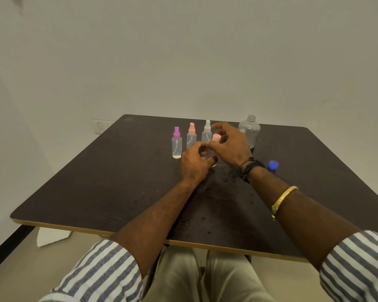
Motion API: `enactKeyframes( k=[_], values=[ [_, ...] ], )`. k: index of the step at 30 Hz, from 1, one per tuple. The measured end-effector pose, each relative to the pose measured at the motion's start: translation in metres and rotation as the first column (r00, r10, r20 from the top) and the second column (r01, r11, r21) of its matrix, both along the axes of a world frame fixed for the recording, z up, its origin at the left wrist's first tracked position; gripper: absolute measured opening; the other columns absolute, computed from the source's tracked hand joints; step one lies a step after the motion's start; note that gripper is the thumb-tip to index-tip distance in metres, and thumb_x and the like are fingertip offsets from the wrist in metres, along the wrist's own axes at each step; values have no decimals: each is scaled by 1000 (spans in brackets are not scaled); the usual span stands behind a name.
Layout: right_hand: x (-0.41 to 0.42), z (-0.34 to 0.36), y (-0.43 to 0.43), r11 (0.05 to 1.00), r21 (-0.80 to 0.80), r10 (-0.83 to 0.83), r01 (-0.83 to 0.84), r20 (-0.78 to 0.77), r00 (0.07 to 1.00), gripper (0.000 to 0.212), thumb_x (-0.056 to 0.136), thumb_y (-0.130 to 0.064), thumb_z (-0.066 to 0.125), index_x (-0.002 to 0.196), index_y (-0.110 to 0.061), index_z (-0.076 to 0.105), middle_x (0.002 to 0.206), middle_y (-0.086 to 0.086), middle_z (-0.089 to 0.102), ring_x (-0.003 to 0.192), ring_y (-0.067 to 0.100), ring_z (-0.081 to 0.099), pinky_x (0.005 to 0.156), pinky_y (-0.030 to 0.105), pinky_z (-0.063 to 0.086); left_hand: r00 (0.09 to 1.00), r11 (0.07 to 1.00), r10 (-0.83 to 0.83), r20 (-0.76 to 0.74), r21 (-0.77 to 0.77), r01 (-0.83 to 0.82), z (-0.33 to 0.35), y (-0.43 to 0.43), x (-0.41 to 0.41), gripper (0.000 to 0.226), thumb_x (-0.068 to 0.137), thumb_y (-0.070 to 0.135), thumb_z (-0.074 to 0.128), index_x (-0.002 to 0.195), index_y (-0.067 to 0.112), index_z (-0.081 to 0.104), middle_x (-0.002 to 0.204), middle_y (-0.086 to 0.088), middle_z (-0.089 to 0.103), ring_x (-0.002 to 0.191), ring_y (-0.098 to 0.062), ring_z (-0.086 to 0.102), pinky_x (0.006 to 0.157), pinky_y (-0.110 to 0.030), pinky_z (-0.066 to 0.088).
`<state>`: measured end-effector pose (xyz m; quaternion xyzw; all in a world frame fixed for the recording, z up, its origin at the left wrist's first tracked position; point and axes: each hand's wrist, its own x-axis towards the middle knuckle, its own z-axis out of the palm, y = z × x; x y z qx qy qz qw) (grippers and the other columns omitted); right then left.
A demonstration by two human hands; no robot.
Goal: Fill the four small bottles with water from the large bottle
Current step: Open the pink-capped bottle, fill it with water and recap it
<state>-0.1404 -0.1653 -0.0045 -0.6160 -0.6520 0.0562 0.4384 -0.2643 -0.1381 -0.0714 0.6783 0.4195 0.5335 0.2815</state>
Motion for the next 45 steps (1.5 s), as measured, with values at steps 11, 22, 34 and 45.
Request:
enactKeyframes(
  k=[11, 22, 34, 45],
  values=[
    [7, -3, 1, 995, 38, 98, -95, -84, 992, 60, 85, 0, 71, 135, -28, 56, 116, 1, 71, 102, 16, 68, 87, 28, 58, 1000, 1000, 10, 17, -11, -10, 5, -1, 2, 42, 77, 28, 87, 111, 10, 71, 102, -2, 74, 93, -13, 69, 81, -22, 59],
    [24, 1, -7, 978, 190, -57, 86, -151, 987, 28, 85, -6, 69, 109, -18, 64, 96, -3, 67, 85, 10, 63, 72, 14, 50, 999, 998, 34, 37, -55, -32, -1, -2, 1, 42, 77, 24, 88, 112, 9, 70, 105, -4, 74, 93, -14, 68, 83, -25, 60],
    [54, -31, -12, 895, -390, -169, 218, 156, 973, 29, 83, -12, 79, 109, -24, 74, 127, 5, 68, 122, 28, 59, 109, 49, 46, 999, 997, 33, 39, -69, -30, -2, -2, 8, 43, 78, 27, 87, 114, 11, 69, 107, 0, 73, 94, -11, 69, 75, -9, 53],
    [54, -33, -14, 864, -456, -141, 214, 188, 972, 28, 83, -19, 81, 109, -27, 73, 118, 3, 71, 110, 23, 63, 102, 44, 52, 999, 997, 36, 17, -75, -34, -6, 0, 8, 45, 80, 28, 86, 118, 10, 68, 111, -3, 73, 95, -9, 66, 71, -5, 51]
  ],
)
